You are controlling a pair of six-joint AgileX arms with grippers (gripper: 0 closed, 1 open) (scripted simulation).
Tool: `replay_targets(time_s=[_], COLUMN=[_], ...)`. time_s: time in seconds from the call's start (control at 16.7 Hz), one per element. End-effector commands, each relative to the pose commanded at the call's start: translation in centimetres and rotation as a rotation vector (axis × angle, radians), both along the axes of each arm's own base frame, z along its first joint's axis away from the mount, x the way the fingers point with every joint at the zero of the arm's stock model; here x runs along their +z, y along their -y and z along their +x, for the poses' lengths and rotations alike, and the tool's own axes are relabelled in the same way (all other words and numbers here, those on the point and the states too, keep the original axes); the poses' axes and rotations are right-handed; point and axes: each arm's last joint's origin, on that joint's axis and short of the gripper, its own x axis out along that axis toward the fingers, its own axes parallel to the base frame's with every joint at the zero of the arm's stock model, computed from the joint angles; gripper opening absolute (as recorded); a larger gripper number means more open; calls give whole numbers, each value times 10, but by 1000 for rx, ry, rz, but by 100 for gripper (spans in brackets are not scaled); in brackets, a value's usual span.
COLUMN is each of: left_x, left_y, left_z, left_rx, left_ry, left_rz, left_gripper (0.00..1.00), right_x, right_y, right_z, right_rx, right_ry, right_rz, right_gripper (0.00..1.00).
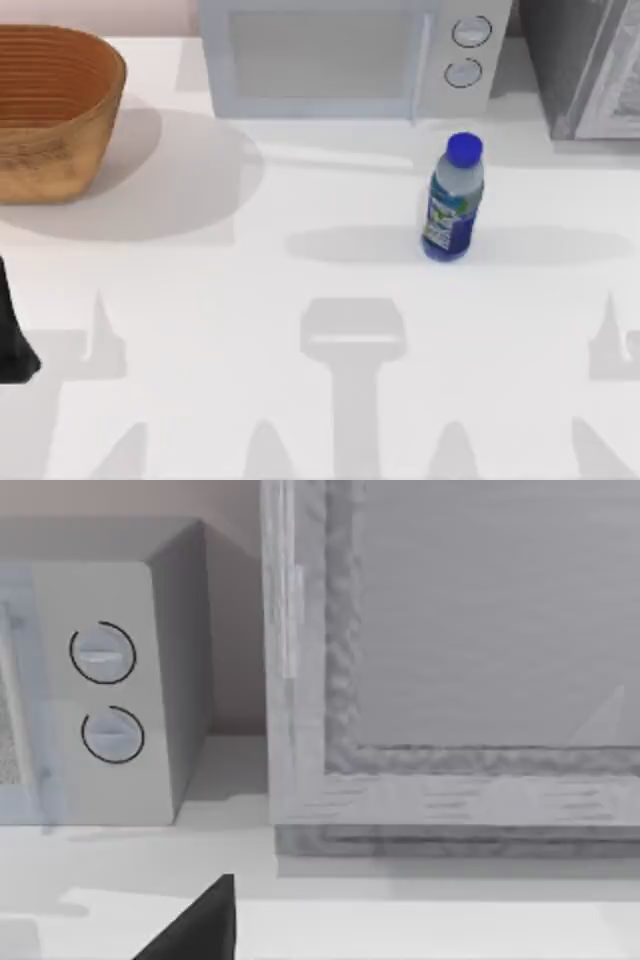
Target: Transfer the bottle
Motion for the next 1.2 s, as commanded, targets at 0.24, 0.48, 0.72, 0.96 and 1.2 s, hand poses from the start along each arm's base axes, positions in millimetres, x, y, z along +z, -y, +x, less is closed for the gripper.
replay_targets(time_s=[0.24, 0.48, 0.72, 0.96, 1.2], left_x=[6, 34, 62, 58, 12], left_y=[2, 10, 30, 71, 130], left_z=[1, 11, 43, 98, 146], left_rx=[-16, -97, -217, -358, -506], left_ry=[15, 75, 96, 41, -38], left_rz=[-3, -16, -27, -24, -7], left_gripper=[100, 100, 100, 100, 100], right_x=[0, 0, 0, 0, 0], right_y=[0, 0, 0, 0, 0], right_z=[0, 0, 0, 0, 0], right_rx=[0, 0, 0, 0, 0], right_ry=[0, 0, 0, 0, 0], right_rz=[0, 0, 0, 0, 0], right_gripper=[100, 100, 100, 100, 100])
